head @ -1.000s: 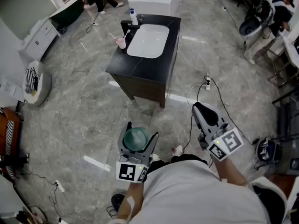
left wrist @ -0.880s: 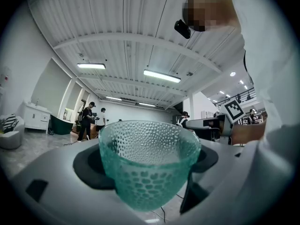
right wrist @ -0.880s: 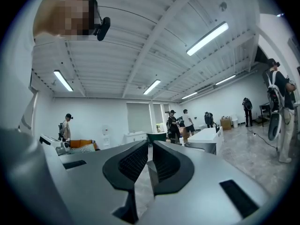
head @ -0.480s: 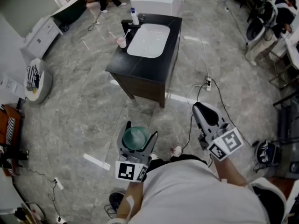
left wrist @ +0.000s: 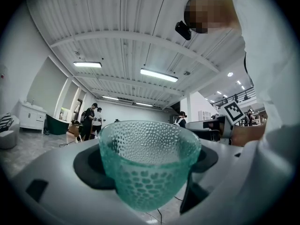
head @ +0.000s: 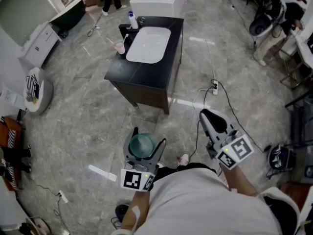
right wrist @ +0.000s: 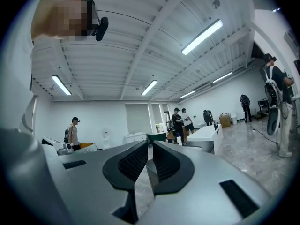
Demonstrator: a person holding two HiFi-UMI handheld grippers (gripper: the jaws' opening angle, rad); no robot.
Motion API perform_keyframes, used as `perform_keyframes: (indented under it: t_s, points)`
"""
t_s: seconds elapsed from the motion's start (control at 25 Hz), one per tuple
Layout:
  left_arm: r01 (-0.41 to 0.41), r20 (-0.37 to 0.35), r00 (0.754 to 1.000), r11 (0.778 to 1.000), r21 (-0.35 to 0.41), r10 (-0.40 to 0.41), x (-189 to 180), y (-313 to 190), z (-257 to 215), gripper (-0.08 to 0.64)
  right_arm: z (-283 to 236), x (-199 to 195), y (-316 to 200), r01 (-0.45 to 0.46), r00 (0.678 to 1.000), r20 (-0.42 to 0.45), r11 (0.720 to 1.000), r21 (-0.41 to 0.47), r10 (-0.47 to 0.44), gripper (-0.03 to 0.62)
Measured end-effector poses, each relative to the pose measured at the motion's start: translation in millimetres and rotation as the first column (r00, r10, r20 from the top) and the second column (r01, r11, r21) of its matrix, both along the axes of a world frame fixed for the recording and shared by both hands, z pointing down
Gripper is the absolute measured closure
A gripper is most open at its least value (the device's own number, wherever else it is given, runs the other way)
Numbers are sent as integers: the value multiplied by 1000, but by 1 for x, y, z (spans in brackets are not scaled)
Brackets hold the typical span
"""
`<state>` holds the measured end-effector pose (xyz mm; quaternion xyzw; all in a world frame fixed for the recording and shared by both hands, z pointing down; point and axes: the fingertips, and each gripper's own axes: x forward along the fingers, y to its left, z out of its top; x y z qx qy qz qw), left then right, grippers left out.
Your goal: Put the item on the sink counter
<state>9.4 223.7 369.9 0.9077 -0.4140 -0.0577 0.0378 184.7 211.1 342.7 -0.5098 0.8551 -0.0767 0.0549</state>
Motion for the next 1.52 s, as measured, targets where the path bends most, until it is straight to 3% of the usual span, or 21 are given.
perform_keyframes:
  t_s: [0.52, 0.8, 1.52]
  points:
    - [24, -3, 1000, 1000, 11, -24, 16, -3, 0, 149, 0, 18, -7, 26, 1000, 0, 1000, 16, -26, 535]
    - [72, -1, 997, 997, 7, -72, 12, 3, 4, 150, 9, 13, -6, 65, 998, 18, 998, 8, -66, 535]
    - [98, -7, 995, 995, -4, -98, 12, 2, 10, 150, 22, 10, -12, 102, 995, 8, 995, -18, -102, 535]
